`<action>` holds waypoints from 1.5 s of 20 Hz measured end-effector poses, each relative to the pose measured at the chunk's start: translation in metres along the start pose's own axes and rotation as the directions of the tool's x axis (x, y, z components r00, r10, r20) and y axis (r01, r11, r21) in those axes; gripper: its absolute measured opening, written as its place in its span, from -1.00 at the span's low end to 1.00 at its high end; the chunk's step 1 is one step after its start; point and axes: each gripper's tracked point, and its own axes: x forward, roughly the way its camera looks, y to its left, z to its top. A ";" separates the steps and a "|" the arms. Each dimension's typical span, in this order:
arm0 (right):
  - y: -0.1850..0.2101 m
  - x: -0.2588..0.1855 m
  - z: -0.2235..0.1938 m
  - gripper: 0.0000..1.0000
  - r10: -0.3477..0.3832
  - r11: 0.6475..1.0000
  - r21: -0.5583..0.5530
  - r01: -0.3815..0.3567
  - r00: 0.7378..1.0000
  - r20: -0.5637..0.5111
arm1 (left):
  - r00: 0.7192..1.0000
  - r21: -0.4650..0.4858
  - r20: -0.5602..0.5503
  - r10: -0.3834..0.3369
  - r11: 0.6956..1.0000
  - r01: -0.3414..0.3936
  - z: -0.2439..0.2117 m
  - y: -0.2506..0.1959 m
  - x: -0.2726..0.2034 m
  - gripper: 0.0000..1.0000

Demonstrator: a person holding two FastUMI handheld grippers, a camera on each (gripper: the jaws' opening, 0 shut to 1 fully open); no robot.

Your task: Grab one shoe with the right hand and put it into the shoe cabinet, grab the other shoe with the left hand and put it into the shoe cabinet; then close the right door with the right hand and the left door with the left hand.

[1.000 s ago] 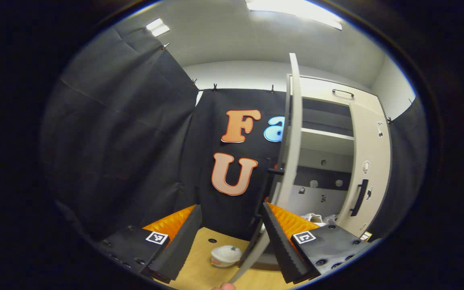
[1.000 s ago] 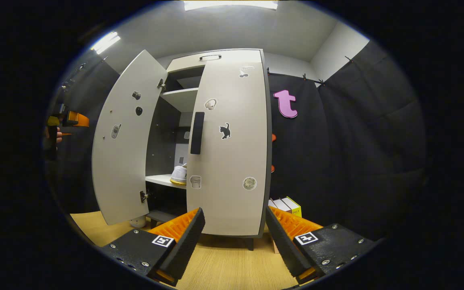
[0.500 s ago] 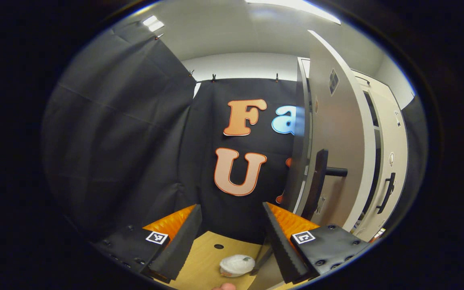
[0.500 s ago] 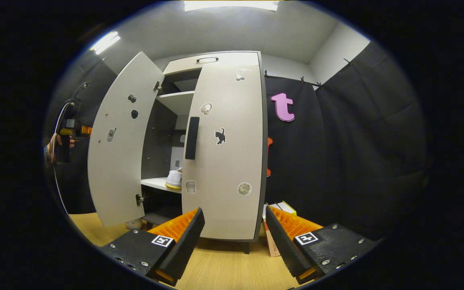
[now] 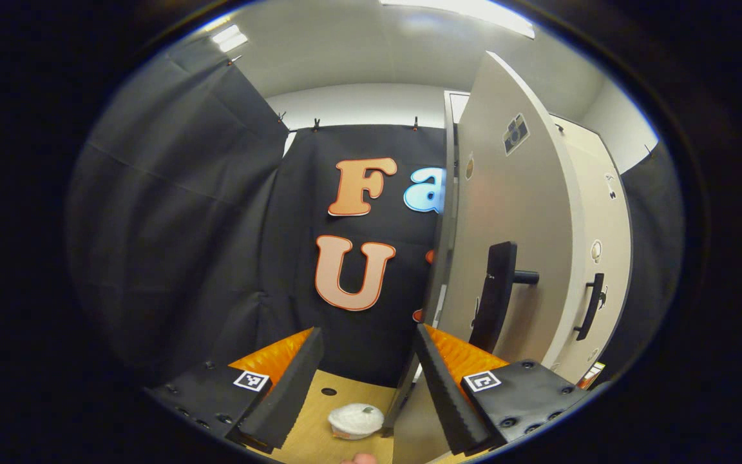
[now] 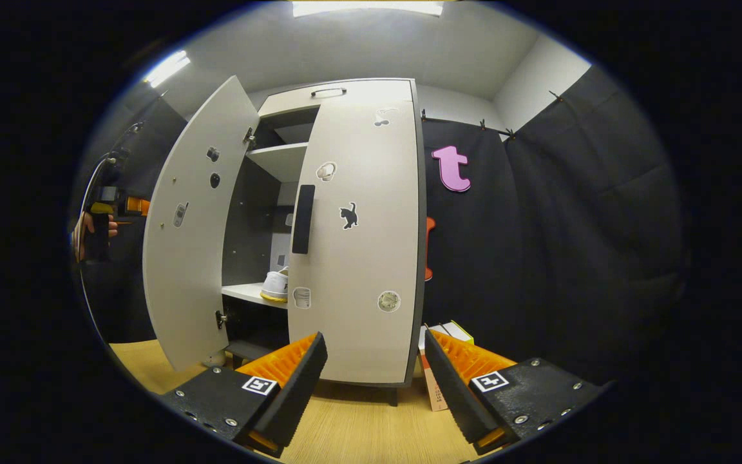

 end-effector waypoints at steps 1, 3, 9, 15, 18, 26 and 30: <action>-0.001 0.001 -0.001 0.87 -0.002 1.000 0.001 0.002 1.000 -0.002 | 1.000 0.006 0.001 -0.012 1.000 0.012 0.000 -0.007 -0.001 0.88; -0.004 0.001 -0.004 0.88 -0.005 1.000 0.007 0.005 1.000 -0.009 | 0.999 0.014 0.000 -0.039 0.999 0.039 -0.001 -0.019 0.000 0.88; -0.009 0.006 -0.005 0.88 -0.020 1.000 0.011 0.020 1.000 -0.012 | 0.993 0.010 -0.016 -0.117 0.993 0.117 -0.006 -0.054 0.002 0.87; -0.019 0.009 -0.009 0.88 -0.044 0.999 0.016 0.044 0.999 -0.018 | 0.973 0.016 -0.027 -0.231 0.973 0.232 -0.011 -0.102 0.013 0.97; -0.027 0.009 -0.010 0.87 -0.063 0.998 0.018 0.063 0.998 -0.021 | 0.952 -0.019 -0.050 -0.302 0.953 0.301 -0.026 -0.134 0.021 0.80; -0.061 0.003 -0.016 0.88 -0.144 0.989 0.020 0.145 0.989 -0.038 | 0.928 -0.028 -0.033 -0.372 0.928 0.371 -0.035 -0.204 0.046 0.90; -0.073 0.003 -0.019 0.88 -0.168 0.985 0.038 0.170 0.985 -0.049 | 0.924 -0.009 -0.030 -0.382 0.924 0.382 -0.035 -0.218 0.062 0.89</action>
